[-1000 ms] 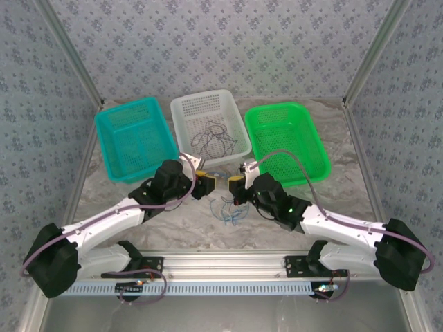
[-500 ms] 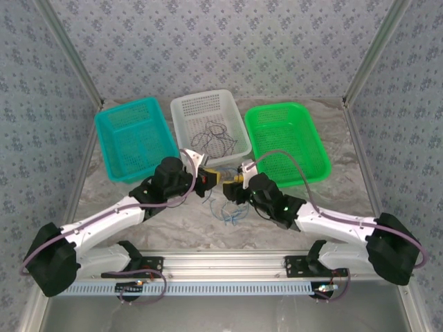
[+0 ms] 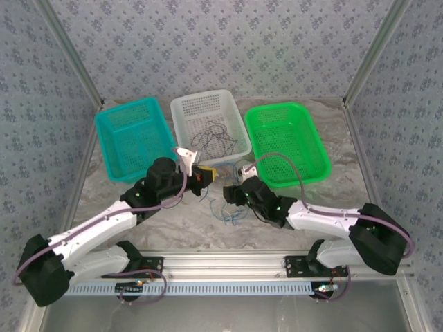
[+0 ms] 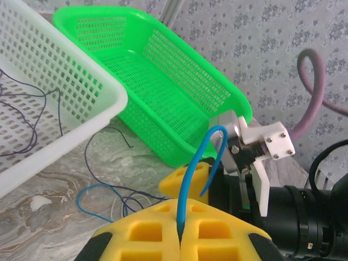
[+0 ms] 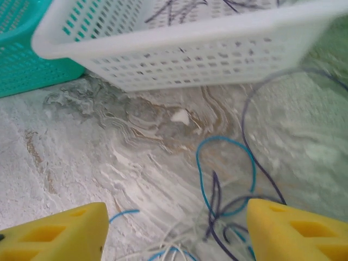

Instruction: Untangle the cables

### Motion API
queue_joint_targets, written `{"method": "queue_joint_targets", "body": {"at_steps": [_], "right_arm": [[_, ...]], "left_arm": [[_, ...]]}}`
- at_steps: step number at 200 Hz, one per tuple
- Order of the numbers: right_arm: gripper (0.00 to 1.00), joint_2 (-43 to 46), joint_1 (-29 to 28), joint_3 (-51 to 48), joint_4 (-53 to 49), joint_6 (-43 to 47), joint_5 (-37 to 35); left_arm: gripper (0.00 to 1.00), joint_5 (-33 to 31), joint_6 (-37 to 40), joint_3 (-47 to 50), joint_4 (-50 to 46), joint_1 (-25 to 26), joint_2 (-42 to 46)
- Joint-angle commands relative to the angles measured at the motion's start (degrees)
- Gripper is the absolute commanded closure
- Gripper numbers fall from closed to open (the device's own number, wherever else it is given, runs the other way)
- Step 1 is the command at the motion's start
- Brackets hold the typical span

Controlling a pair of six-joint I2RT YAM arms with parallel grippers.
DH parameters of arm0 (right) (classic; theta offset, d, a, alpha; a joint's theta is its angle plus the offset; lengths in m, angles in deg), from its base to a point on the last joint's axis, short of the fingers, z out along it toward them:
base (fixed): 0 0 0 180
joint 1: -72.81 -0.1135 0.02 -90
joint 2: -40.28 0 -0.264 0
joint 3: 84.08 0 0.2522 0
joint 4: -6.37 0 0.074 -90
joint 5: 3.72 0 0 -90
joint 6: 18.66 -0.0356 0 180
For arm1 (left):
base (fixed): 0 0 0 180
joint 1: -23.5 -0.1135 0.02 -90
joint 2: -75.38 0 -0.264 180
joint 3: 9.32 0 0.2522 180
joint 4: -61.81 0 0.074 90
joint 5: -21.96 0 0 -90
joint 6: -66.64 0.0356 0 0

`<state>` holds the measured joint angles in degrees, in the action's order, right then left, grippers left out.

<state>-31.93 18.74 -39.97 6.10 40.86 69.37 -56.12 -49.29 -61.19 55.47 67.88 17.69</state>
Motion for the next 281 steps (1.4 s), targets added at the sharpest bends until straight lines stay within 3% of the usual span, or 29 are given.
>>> {"method": "queue_joint_targets", "body": {"at_steps": [1, 43, 72, 103, 142, 192, 242, 281], "right_arm": [[0.22, 6.9, -0.3, -0.8, -2.5, -1.1, -4.8], [0.2, 17.1, 3.0, 4.0, -17.4, -4.5, -1.5], [0.21, 20.4, 10.4, 6.4, -22.1, -17.0, 13.0], [0.19, 20.0, 16.6, 8.0, -19.4, -31.1, 24.9], [0.17, 13.6, 17.0, 7.0, -5.0, -50.5, 34.6], [0.16, 9.0, 15.6, 6.5, 3.8, -61.9, 33.8], [0.17, 3.3, 17.7, 5.9, 12.2, -65.7, 31.8], [0.2, 3.1, 18.3, 5.8, 14.3, -64.4, 28.2]], "left_arm": [[1.0, -3.7, 1.4, -1.5, -3.8, 0.3, 1.1], [1.0, -7.6, -0.7, -0.8, -3.2, 0.3, -0.4], [1.0, -11.4, -1.1, -0.8, -0.7, 0.5, -1.9], [1.0, -15.4, 2.9, -2.9, 0.0, 2.6, -4.9], [1.0, -22.8, 9.5, -3.5, 3.5, 7.4, -7.2], [1.0, -28.6, 13.3, -1.3, 11.1, 10.4, -7.2], [1.0, -26.9, 13.6, 0.5, 16.6, 15.0, -7.9], [1.0, -27.2, 12.9, 2.1, 15.3, 17.5, -6.9]]}}
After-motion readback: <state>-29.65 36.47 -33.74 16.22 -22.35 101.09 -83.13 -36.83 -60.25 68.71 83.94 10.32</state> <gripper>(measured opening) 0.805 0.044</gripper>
